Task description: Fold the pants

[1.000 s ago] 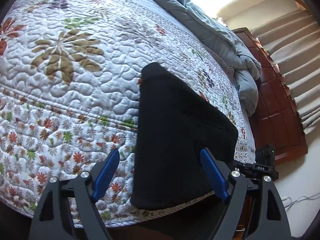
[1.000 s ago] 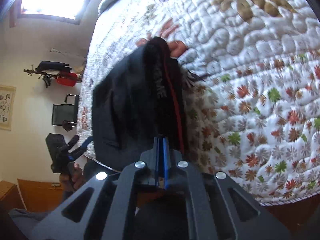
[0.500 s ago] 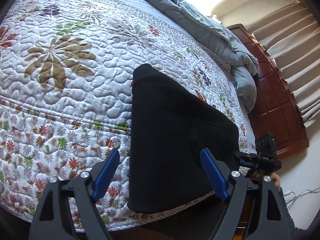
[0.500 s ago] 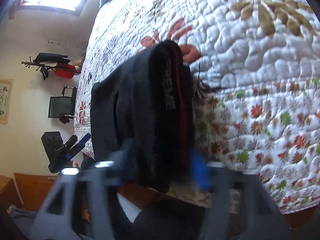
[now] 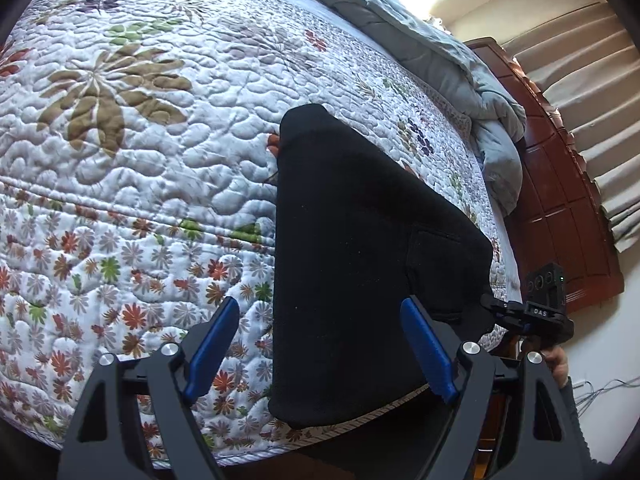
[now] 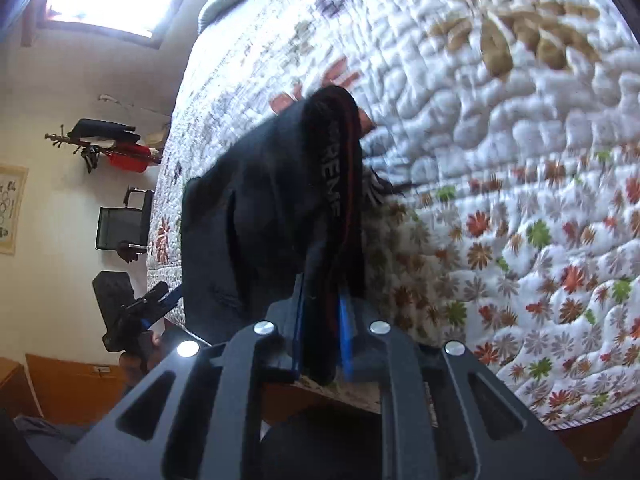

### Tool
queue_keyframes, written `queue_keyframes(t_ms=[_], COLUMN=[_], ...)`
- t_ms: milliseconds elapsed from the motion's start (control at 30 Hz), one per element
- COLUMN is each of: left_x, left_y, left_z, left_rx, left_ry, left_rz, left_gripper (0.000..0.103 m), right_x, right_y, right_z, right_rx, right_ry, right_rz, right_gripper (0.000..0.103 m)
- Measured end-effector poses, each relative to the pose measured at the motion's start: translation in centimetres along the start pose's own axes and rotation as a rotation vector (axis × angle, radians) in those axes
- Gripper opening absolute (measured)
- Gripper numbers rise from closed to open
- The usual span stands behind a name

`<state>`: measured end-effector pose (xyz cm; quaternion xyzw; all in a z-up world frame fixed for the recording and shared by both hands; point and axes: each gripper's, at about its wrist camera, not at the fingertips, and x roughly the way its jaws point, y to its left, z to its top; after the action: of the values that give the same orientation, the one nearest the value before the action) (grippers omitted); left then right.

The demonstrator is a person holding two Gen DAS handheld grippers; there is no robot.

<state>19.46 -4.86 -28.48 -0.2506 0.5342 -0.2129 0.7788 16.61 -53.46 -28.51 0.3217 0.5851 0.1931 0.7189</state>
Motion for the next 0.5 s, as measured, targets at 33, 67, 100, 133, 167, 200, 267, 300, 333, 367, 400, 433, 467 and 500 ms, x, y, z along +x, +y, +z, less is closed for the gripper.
queue_keyframes(t_ms=[33, 67, 100, 133, 167, 200, 267, 300, 333, 367, 400, 433, 467, 500], left_x=[-0.2, -0.5, -1.0, -1.4, -2.0, -2.4, -2.6, -2.3, -1.9, -1.4, -0.5, 0.2, 1.2, 2.2], left_y=[-0.1, -0.2, -0.4, -0.6, -1.1, -1.5, -2.3, -2.7, -3.0, -3.2, -3.3, -3.2, -2.9, -2.6], left_z=[0.0, 0.1, 0.4, 0.7, 1.3, 1.9, 3.3, 4.3, 5.2, 6.0, 7.2, 7.9, 8.6, 9.2], left_rx=[0.001, 0.002, 0.006, 0.01, 0.022, 0.036, 0.061, 0.067, 0.068, 0.068, 0.063, 0.055, 0.041, 0.024], left_ry=[-0.007, -0.016, -0.032, -0.042, -0.063, -0.077, -0.087, -0.081, -0.074, -0.068, -0.056, -0.045, -0.022, -0.001], left_rz=[-0.001, -0.003, -0.015, -0.029, -0.059, -0.087, -0.141, -0.173, -0.208, -0.228, -0.243, -0.254, -0.271, -0.28], left_gripper=[0.083, 0.083, 0.083, 0.083, 0.083, 0.083, 0.083, 0.083, 0.083, 0.083, 0.083, 0.083, 0.083, 0.083], right_x=[-0.2, -0.6, -1.5, -2.2, -3.5, -4.4, -5.2, -4.9, -4.2, -3.1, -1.4, -0.4, 0.6, 1.6], right_y=[0.2, 0.4, 0.5, 0.8, 1.4, 1.9, 3.5, 4.2, 4.8, 5.5, 5.8, 6.0, 5.9, 5.3], right_z=[0.0, 0.1, 0.1, 0.3, 0.6, 1.0, 2.1, 2.6, 3.2, 3.9, 4.9, 5.4, 6.1, 6.9], right_rx=[-0.005, -0.018, -0.029, -0.042, -0.06, -0.07, -0.108, -0.121, -0.134, -0.147, -0.15, -0.141, -0.125, -0.105], right_ry=[0.005, 0.008, -0.01, -0.036, -0.088, -0.132, -0.182, -0.175, -0.157, -0.133, -0.101, -0.088, -0.079, -0.068], right_rz=[0.009, -0.009, -0.047, -0.085, -0.125, -0.142, -0.096, -0.064, -0.04, -0.018, 0.014, 0.026, 0.04, 0.063], right_gripper=[0.019, 0.029, 0.032, 0.033, 0.034, 0.035, 0.035, 0.035, 0.035, 0.035, 0.035, 0.035, 0.035, 0.031])
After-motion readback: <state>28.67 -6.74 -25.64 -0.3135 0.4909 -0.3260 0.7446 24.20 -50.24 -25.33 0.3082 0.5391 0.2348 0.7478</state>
